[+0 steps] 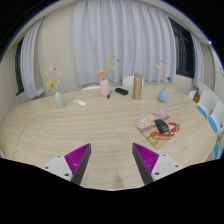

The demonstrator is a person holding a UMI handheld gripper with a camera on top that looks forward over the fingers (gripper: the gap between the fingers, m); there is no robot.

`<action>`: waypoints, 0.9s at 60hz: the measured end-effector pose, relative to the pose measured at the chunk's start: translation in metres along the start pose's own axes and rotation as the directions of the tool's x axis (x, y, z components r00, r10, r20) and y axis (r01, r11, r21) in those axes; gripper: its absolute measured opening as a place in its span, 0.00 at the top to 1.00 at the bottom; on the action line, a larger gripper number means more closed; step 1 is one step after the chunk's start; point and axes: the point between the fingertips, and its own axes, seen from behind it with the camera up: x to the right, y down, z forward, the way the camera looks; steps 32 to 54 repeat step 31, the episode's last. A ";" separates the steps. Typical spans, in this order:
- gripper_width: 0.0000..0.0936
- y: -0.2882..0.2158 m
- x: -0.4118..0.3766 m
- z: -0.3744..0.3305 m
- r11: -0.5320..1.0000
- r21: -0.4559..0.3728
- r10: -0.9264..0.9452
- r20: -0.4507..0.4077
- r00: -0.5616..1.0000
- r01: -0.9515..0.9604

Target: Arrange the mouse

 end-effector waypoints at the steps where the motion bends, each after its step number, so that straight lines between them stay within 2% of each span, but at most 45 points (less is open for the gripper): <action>1: 0.09 0.005 -0.006 -0.002 1.000 0.000 -0.001 -0.001 1.000 0.001; 21: 0.09 0.059 -0.079 -0.040 0.998 -0.040 -0.058 -0.014 0.998 0.057; 54: 0.09 0.063 -0.082 -0.052 0.997 -0.043 -0.065 -0.034 0.997 0.064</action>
